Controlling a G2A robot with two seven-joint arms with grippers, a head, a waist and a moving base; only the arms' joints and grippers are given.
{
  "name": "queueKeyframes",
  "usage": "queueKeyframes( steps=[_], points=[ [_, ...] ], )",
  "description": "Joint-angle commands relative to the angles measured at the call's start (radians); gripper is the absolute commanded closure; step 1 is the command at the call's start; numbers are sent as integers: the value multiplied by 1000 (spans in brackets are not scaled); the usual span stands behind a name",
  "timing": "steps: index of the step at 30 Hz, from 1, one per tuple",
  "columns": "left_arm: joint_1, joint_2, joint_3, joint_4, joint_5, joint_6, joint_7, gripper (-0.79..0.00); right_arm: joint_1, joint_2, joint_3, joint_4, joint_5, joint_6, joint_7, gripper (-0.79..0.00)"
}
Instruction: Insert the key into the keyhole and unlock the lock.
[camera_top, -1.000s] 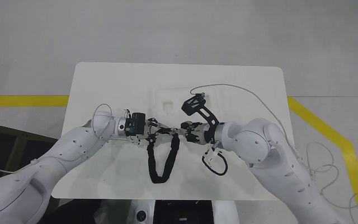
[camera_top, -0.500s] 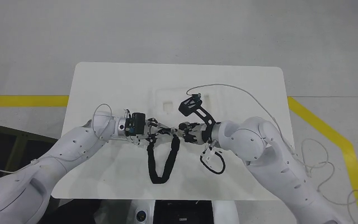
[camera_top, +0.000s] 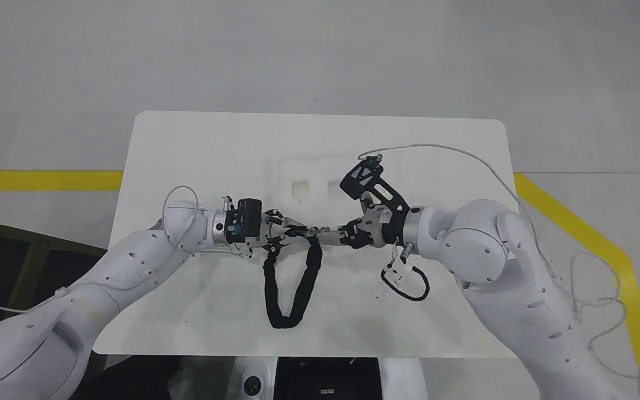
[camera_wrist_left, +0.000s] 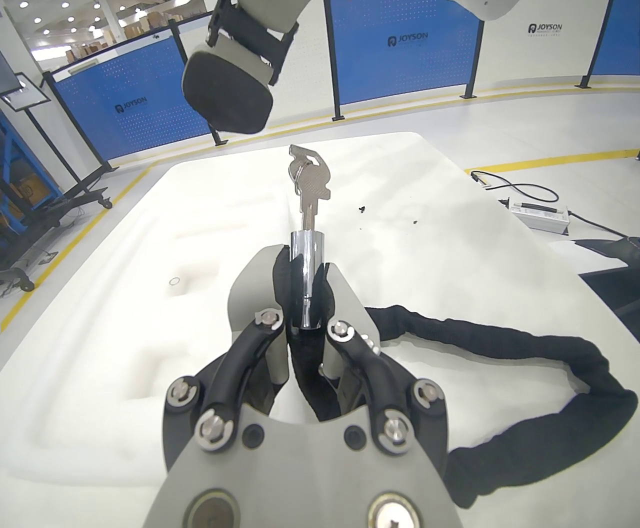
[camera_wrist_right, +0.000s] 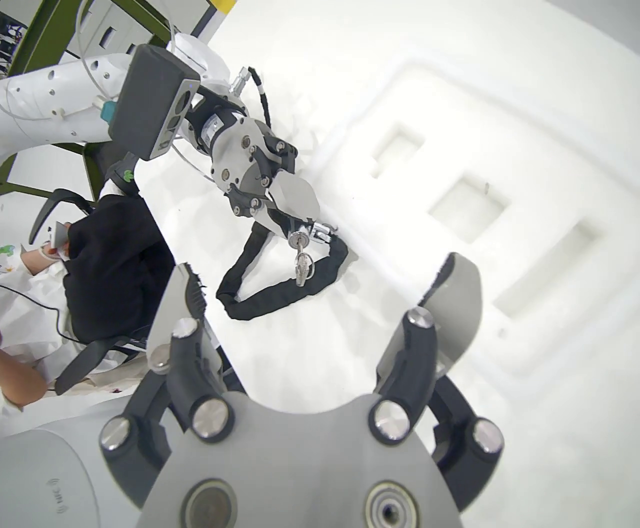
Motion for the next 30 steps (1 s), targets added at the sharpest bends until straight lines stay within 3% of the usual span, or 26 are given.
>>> queueKeyframes(
  steps=[1, 9, 14, 18, 30],
  points=[
    [6, 5, -14, -4, -17, -29, -16, 0, -10, 5, 18, 5, 1, -85, -20, -785],
    [27, 24, -57, -62, -166, -196, -140, 0, -48, 28, 62, 22, -90, -414, -113, -785],
    [25, 36, -71, -90, -294, -296, -240, 0, -67, 36, 71, 48, -157, -562, -224, -785],
    [-4, 45, -25, -97, -332, -296, -256, 0, -85, 41, 97, 78, -212, -595, -305, -785],
    [-135, 72, 158, -119, -544, -296, -340, 0, -88, 43, 107, 72, -243, -593, -323, -785]
  ],
)
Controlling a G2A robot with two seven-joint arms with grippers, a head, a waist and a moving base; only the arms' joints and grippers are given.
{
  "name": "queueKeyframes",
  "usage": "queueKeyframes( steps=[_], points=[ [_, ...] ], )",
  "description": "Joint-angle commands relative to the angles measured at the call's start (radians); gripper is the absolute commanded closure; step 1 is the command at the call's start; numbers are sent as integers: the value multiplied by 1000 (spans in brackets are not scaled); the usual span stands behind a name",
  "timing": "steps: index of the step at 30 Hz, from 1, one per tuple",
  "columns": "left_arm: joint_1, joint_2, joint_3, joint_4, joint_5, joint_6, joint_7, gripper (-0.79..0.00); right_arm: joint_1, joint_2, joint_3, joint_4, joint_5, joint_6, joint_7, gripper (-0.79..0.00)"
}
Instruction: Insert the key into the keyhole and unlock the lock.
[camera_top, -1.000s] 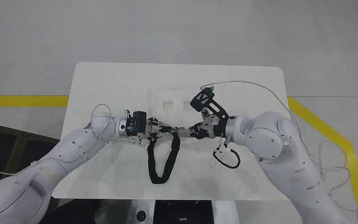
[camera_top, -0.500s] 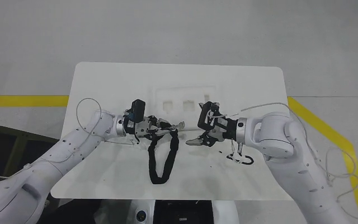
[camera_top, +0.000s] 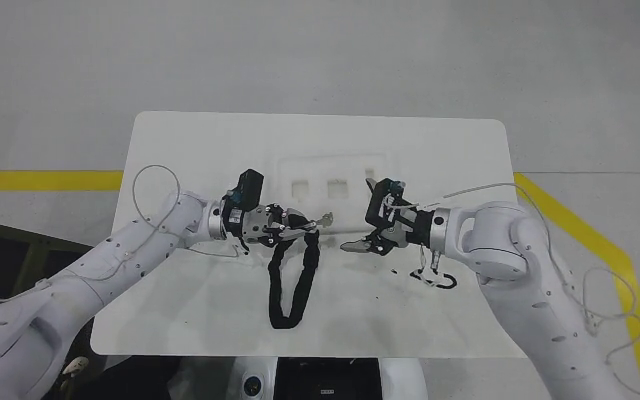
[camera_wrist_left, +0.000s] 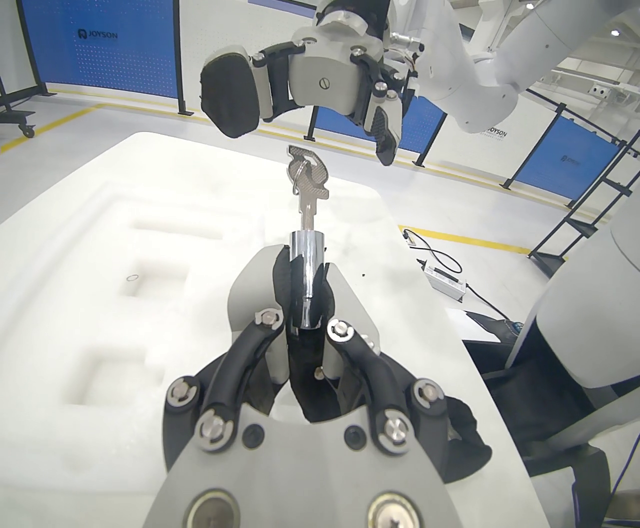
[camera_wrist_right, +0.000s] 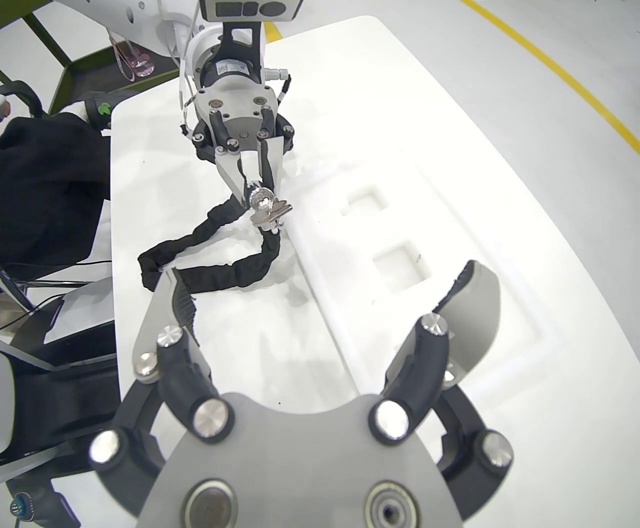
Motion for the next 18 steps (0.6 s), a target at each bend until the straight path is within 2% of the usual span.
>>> queueKeyframes(
  steps=[1, 5, 10, 18],
  points=[
    [-18, 5, 28, -3, -30, 0, -15, 0, -2, 2, -1, -17, -45, -35, -29, -785],
    [-39, 15, 47, -26, -62, 0, -62, 0, -2, 7, 7, -40, -222, -144, -142, -785],
    [-45, 27, 47, -46, -107, 0, -118, 0, -14, 10, -3, -33, -469, -206, -337, -785],
    [-43, 37, 47, -79, -177, 0, -187, 0, -17, 9, -75, -20, -827, -132, -611, -785]
  ],
)
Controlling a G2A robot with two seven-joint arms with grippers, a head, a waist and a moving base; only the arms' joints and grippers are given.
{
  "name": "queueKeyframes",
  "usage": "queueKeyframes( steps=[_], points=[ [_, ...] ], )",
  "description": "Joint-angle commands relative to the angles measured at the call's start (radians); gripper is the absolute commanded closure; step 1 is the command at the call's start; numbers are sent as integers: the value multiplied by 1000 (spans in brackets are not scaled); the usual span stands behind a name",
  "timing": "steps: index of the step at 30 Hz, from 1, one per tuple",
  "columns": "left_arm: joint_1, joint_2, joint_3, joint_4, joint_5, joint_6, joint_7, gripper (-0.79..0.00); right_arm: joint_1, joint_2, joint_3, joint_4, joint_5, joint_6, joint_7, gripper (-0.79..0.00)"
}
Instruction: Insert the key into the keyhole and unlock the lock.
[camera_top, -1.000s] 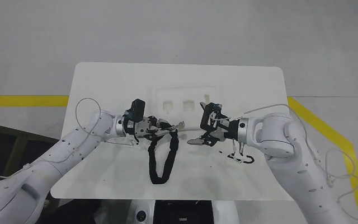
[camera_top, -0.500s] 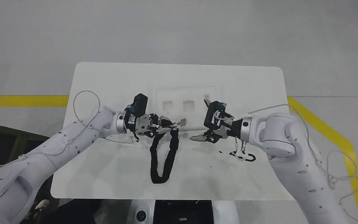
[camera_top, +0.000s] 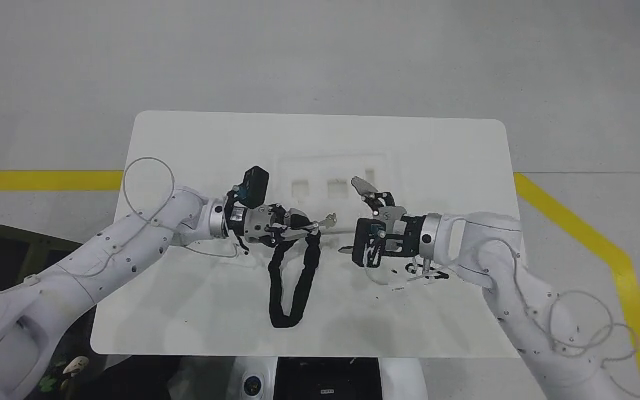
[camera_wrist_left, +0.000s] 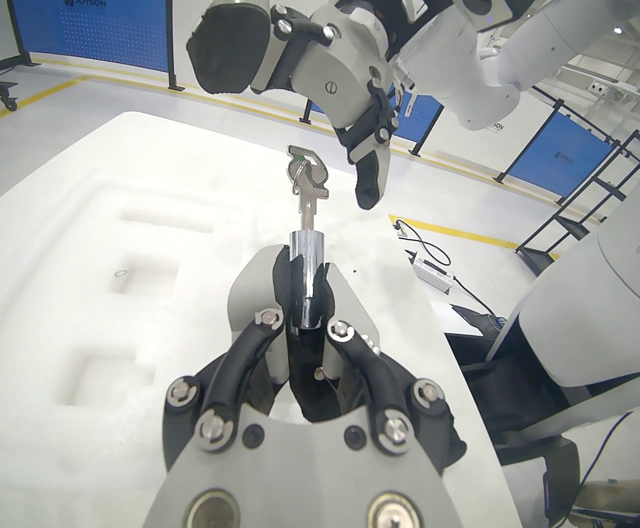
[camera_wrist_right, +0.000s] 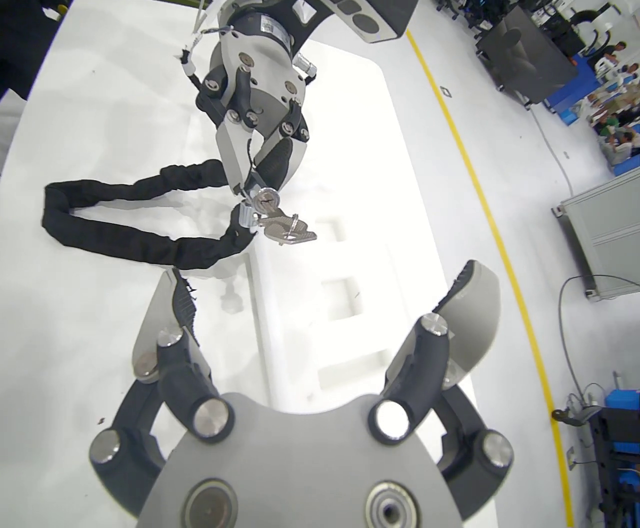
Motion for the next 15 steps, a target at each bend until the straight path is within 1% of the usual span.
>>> queueKeyframes(
  steps=[1, 3, 5, 6, 8, 9, 13, 15],
  points=[
    [2, 2, 0, -5, -14, 0, -12, 0, 1, 1, -12, -2, -71, 18, -38, -785],
    [2, 4, 0, -9, -26, 0, -23, 0, -1, 2, -22, -5, -121, 31, -60, -779],
    [5, 5, 0, -14, -48, 0, -23, 0, -3, 3, -30, -12, -161, 45, -62, -730],
    [5, 6, 0, -16, -55, 0, -23, 0, -4, 3, -32, -18, -177, 56, -62, -659],
    [2, 9, 0, -21, -60, 0, -29, 0, -9, 3, -36, -29, -204, 79, -61, -453],
    [1, 10, 0, -25, -62, 0, -31, 0, -12, 3, -37, -35, -212, 88, -63, -372],
    [2, 15, 0, -33, -70, 0, -37, 0, -18, 5, -38, -56, -242, 104, -64, -323],
    [4, 16, 0, -35, -73, 0, -41, 0, -21, 6, -38, -67, -255, 105, -66, -314]
  ],
)
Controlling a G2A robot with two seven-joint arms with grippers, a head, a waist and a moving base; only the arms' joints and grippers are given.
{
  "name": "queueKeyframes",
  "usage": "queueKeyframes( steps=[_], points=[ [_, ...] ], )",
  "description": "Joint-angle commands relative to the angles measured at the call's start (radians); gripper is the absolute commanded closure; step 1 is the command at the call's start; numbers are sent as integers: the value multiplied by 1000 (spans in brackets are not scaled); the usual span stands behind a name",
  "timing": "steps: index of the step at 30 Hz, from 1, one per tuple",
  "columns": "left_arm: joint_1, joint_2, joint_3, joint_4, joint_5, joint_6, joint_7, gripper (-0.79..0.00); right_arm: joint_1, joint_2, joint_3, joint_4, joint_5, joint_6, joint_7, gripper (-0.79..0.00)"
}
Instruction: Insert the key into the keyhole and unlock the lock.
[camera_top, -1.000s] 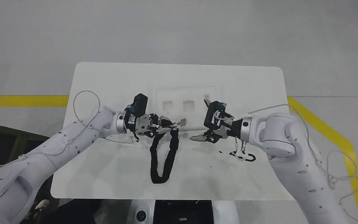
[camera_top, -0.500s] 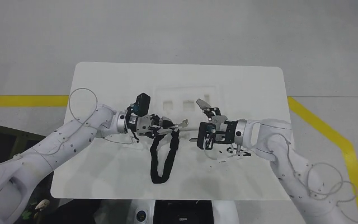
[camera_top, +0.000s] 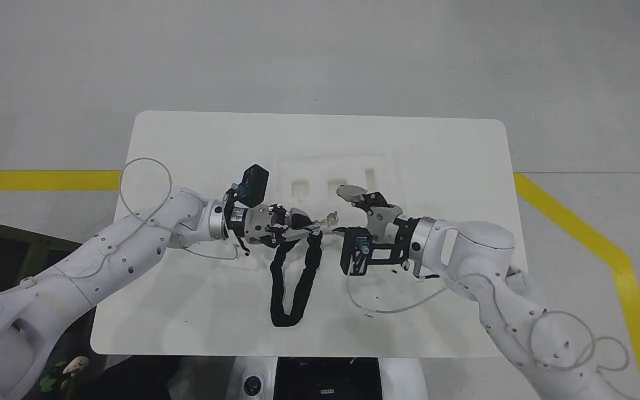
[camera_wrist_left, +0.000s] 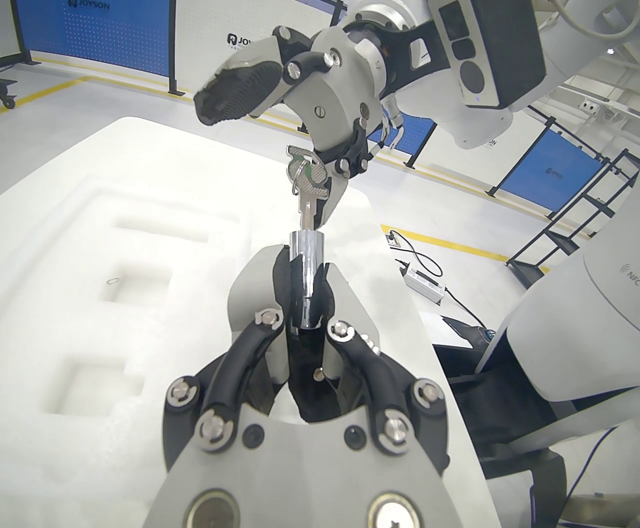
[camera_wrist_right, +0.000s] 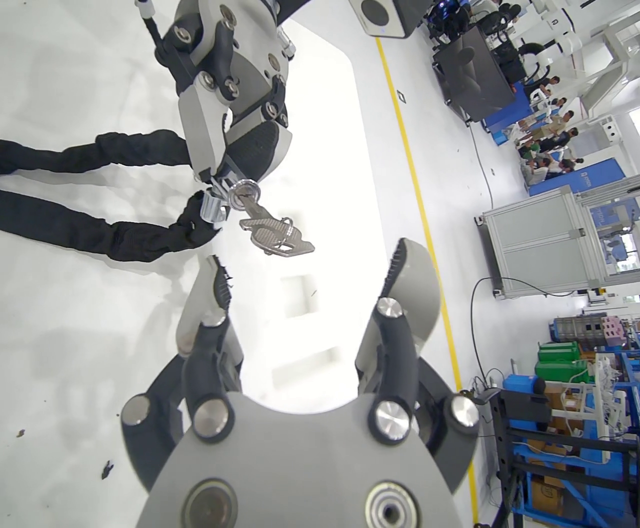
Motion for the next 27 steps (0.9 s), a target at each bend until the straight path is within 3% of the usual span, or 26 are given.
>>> queueKeyframes(
  steps=[1, 18, 27],
  points=[
    [4, 1, 0, -3, -3, 0, -4, 0, -2, 1, 0, -10, -13, 2, 1, -311],
    [13, 7, 0, -13, -35, 0, -34, 0, 4, 0, -36, -64, -58, -38, -3, -252],
    [14, 13, 0, -15, -36, 0, -31, 0, 14, -4, -42, -50, -29, -52, -1, -105]
  ],
)
